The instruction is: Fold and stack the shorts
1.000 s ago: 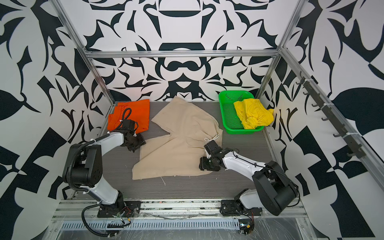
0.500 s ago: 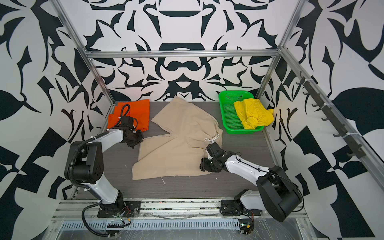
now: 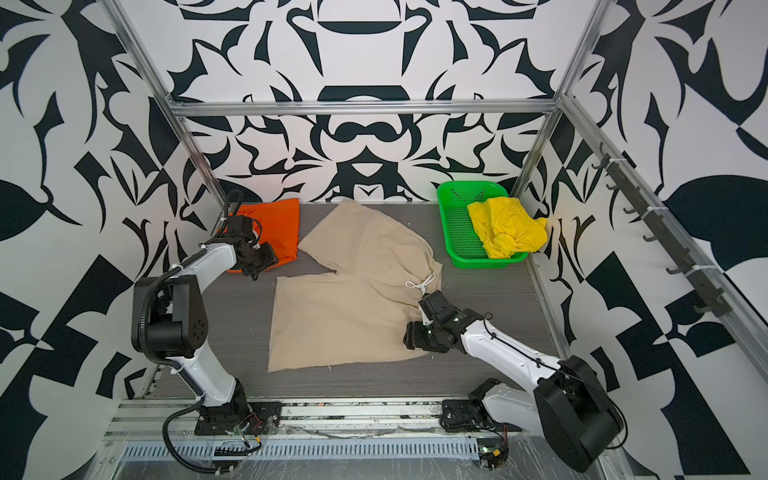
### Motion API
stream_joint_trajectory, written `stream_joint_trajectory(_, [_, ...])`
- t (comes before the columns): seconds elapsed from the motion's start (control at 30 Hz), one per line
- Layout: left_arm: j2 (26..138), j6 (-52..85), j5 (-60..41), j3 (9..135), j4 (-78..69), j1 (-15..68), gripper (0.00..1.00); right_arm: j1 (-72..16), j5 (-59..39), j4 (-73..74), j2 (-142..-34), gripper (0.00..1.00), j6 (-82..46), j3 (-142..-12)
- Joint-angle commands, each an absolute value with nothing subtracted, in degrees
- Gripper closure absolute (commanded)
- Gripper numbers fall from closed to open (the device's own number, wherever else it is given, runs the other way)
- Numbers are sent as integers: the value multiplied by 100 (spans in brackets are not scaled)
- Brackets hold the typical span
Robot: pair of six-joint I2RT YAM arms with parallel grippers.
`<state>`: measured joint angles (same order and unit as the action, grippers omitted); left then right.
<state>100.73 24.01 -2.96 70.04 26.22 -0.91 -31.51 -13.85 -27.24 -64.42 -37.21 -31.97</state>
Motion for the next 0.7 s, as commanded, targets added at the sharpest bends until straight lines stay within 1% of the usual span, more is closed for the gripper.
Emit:
stream_joint_trajectory(0.0, [9357,2449,-341,6764,2967,-108,43,-2847,-1580,-3274,-6006,28,-3717,-3835])
stream_joint_trajectory(0.17, [7949,3056,-976,5593,2794,108,42,-1555,-2182,-3683,-5541,27,-3772,-3627])
stream_joint_trajectory(0.27, [7354,3545,-1259,4825,2464,655,41,-780,-2520,-3709,-5283,27,-3941,-3202])
stream_joint_trajectory(0.33, [7065,3807,-1269,4439,2310,1002,41,-490,-2681,-3709,-5190,27,-4076,-2983])
stream_joint_trajectory(0.47, [7167,4289,-1287,3788,1902,1248,41,-430,-2717,-3587,-5187,27,-4316,-2645])
stream_joint_trajectory(0.57, [7456,4216,-1175,3656,1909,1248,42,-426,-2812,-3445,-5361,26,-4289,-2517])
stream_joint_trajectory(0.67, [7610,4039,-1029,3676,2018,1248,42,-431,-2942,-2999,-5476,27,-4235,-2479])
